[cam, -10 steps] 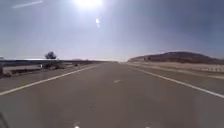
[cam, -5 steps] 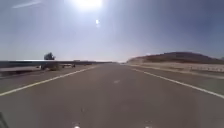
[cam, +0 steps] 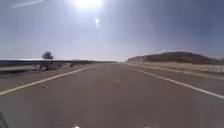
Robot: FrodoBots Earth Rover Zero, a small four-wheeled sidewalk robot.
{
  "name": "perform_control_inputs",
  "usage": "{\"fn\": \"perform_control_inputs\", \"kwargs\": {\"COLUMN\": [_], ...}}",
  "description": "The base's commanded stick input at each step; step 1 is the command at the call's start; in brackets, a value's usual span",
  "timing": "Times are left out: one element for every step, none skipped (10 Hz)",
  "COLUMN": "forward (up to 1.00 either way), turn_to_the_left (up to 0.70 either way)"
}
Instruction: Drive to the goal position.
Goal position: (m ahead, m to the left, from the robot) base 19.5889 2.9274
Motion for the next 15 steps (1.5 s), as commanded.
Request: {"fn": "perform_control_inputs", "kwargs": {"forward": [1.0, 1.0, 1.0, 1.0, 1.0, 1.0, 1.0, 1.0, 1.0, 1.0, 1.0, 1.0, 1.0, 1.0, 1.0], "turn_to_the_left": [0.0, 0.0, 0.0, 0.0, 0.0, 0.0, 0.0, 0.0, 0.0, 0.0, 0.0, 0.0, 0.19, 0.07, 0.0]}}
